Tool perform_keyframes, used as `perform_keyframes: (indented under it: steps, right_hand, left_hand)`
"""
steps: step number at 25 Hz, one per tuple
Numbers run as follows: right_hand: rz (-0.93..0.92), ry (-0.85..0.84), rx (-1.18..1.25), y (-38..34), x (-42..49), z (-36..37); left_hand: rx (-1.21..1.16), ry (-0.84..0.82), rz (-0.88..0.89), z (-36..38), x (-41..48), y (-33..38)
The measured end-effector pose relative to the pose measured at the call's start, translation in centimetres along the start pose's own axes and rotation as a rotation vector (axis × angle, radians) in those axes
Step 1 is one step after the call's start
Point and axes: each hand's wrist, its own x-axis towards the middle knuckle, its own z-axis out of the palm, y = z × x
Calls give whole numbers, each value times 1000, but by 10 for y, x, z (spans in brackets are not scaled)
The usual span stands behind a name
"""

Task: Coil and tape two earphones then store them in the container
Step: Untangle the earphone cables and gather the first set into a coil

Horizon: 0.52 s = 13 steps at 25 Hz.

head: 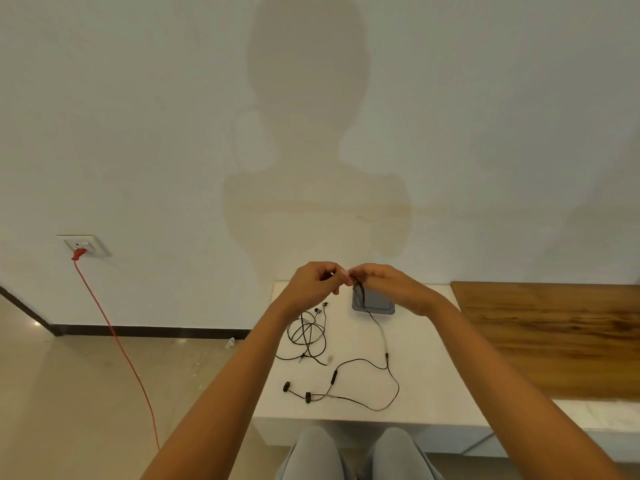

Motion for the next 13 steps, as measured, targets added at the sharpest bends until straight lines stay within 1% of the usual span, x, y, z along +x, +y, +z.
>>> perform_keyframes:
  steps: [2, 4, 5, 7, 10, 11, 12, 13]
  right_hand:
    - [-73, -63, 84, -13, 1, 10]
    - [-137, -22, -14, -14, 2, 11]
    - [-146, 39, -71, -11, 3, 8]
    - [-132, 206, -107, -1, 5, -2]
    - [-132, 580, -164, 23, 3, -24]
    - [-113, 672, -196, 33, 1, -32]
    - [-68, 726, -226, 44, 0, -39]
    - [9, 737, -261, 55, -2, -45]
  left_hand:
    - [29, 29, 0, 5, 3, 0]
    - [41, 47, -23, 4, 2, 1]
    - [47, 56, -33, 2, 0, 1]
    - [25, 80, -59, -6, -4, -1]
    - [-81, 88, -130, -24, -13, -10]
    - [-112, 94, -143, -29, -16, -14]
    - [-140, 109, -153, -32, -18, -16]
    - [-174, 127, -161, -34, -19, -18]
